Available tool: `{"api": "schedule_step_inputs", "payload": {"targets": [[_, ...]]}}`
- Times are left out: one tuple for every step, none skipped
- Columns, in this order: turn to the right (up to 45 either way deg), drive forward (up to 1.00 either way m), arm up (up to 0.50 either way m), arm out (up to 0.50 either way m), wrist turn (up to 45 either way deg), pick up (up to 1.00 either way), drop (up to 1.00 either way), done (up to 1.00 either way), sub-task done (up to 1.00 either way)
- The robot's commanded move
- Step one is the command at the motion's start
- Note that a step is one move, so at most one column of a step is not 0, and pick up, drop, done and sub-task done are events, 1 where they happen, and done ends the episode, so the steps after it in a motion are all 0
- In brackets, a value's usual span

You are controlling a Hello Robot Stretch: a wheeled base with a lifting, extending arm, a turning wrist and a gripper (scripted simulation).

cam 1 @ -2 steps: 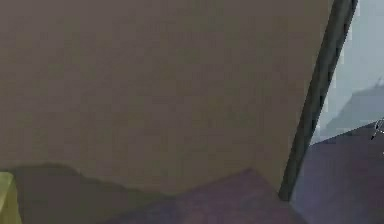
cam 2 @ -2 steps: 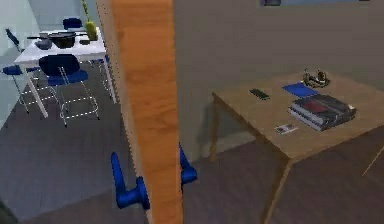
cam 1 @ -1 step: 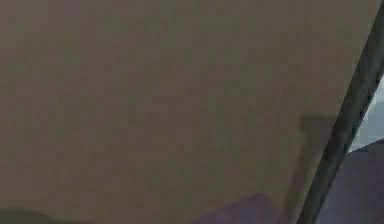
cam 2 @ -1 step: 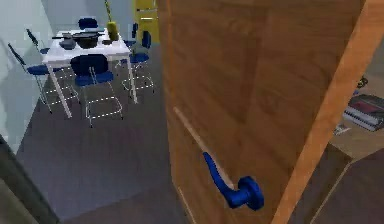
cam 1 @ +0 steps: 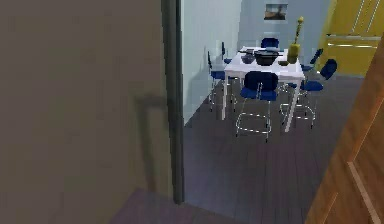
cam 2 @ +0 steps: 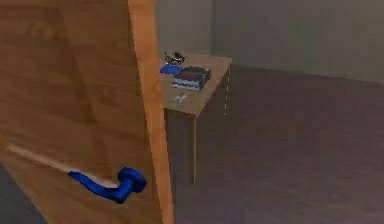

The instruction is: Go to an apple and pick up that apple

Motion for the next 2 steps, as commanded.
{"api": "schedule_step_inputs", "payload": {"targets": [[0.0, 0.5, 0.0, 0.0, 0.0, 0.0, 0.0, 0.0, 0.0], [33.0, 0.0, 0.0, 0.0, 0.0, 0.0, 0.0, 0.0, 0.0]]}}
